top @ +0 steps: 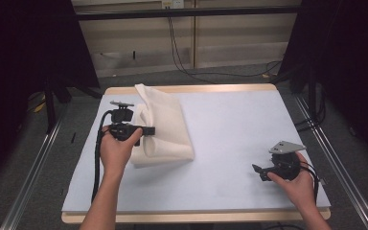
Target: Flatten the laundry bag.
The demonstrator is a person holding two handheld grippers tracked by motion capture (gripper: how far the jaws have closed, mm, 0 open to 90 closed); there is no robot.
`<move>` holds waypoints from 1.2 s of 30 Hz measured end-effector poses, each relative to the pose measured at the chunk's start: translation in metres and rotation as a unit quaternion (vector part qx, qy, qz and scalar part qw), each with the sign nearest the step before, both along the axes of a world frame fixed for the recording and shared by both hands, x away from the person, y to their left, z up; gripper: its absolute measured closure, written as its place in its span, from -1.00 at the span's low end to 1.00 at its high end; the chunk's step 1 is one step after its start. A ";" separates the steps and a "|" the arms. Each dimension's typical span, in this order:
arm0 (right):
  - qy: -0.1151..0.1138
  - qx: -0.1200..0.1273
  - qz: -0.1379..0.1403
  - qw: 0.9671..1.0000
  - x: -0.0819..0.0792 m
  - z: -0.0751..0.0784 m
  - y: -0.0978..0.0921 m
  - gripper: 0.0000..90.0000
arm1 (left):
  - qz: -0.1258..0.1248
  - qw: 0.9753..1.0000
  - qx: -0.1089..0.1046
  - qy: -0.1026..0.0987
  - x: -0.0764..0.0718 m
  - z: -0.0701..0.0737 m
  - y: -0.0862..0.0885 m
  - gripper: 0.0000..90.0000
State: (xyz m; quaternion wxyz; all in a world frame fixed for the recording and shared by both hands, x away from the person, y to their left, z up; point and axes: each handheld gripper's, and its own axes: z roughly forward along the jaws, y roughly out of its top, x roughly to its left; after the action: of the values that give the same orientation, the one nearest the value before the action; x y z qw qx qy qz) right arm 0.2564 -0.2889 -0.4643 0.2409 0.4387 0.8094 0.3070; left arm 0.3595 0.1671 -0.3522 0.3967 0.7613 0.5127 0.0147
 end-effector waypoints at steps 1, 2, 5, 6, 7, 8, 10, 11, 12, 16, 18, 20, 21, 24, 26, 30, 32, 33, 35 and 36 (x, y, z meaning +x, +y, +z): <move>0.001 0.000 0.001 1.000 0.000 0.000 0.000 -0.83 | 0.001 1.000 -0.003 -0.001 0.000 0.001 -0.003 0.66; 0.000 0.000 0.000 1.000 0.000 0.000 0.000 -0.83 | -0.004 1.000 -0.002 -0.001 0.001 0.001 -0.004 0.66; 0.000 0.002 0.001 1.000 0.000 0.000 0.000 -0.83 | -0.010 1.000 0.000 -0.004 0.003 0.003 -0.010 0.66; 0.000 0.001 0.000 1.000 0.000 0.000 0.000 -0.83 | -0.011 1.000 0.002 -0.007 0.003 0.004 -0.012 0.66; 0.001 0.001 0.001 1.000 0.000 0.000 0.000 -0.83 | -0.007 1.000 -0.006 -0.009 0.003 0.004 -0.015 0.65; 0.002 0.001 0.003 1.000 0.000 0.000 0.000 -0.83 | -0.014 1.000 -0.005 -0.010 0.004 0.005 -0.016 0.64; 0.004 0.001 0.001 1.000 0.000 -0.001 0.001 -0.83 | -0.017 1.000 -0.008 -0.016 0.004 0.006 -0.021 0.63; 0.005 0.003 0.003 1.000 0.000 -0.001 0.002 -0.83 | -0.018 1.000 -0.012 -0.017 0.004 0.007 -0.023 0.63; 0.002 0.001 0.006 1.000 0.000 -0.001 0.002 -0.83 | -0.019 1.000 -0.016 -0.017 0.004 0.008 -0.025 0.63; 0.002 -0.002 0.007 1.000 0.000 -0.001 0.002 -0.83 | -0.027 0.999 -0.017 -0.021 0.006 0.009 -0.034 0.62; 0.002 -0.001 0.008 1.000 0.000 -0.001 0.002 -0.83 | -0.030 0.999 -0.020 -0.022 0.006 0.009 -0.039 0.60; 0.002 -0.002 0.009 1.000 0.000 -0.001 0.002 -0.83 | -0.034 0.999 -0.027 -0.020 0.007 0.008 -0.044 0.53; 0.002 -0.001 0.010 1.000 0.000 -0.001 0.002 -0.82 | -0.039 0.999 -0.032 -0.017 0.008 0.007 -0.047 0.52; 0.002 0.000 0.010 1.000 0.000 -0.001 0.002 -0.82 | -0.047 0.998 -0.041 -0.020 0.009 0.006 -0.056 0.43; 0.001 0.002 0.010 1.000 0.000 -0.001 0.001 -0.82 | -0.054 0.997 -0.047 -0.024 0.010 0.005 -0.062 0.26; 0.001 0.002 0.006 1.000 0.000 -0.001 0.000 -0.82 | -0.062 0.996 -0.060 -0.034 0.012 0.002 -0.070 0.02; 0.001 0.001 0.006 1.000 0.000 -0.001 -0.001 -0.82 | -0.065 0.995 -0.063 -0.037 0.013 0.001 -0.074 -0.14; 0.000 0.001 0.008 1.000 0.000 -0.001 -0.001 -0.82 | -0.072 0.995 -0.064 -0.035 0.014 0.001 -0.076 -0.19; 0.003 0.003 0.003 1.000 0.000 -0.001 0.000 -0.82 | -0.072 0.994 -0.067 -0.036 0.014 0.002 -0.079 -0.27; 0.003 0.003 0.002 1.000 0.000 -0.001 0.000 -0.82 | -0.071 0.994 -0.072 -0.037 0.014 0.003 -0.081 -0.30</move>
State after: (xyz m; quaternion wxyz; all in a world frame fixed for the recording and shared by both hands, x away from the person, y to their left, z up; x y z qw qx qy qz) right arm 0.2561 -0.2894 -0.4648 0.2363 0.4385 0.8102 0.3089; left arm 0.3738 0.0866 -0.3491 0.4688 0.7644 0.4422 -0.0224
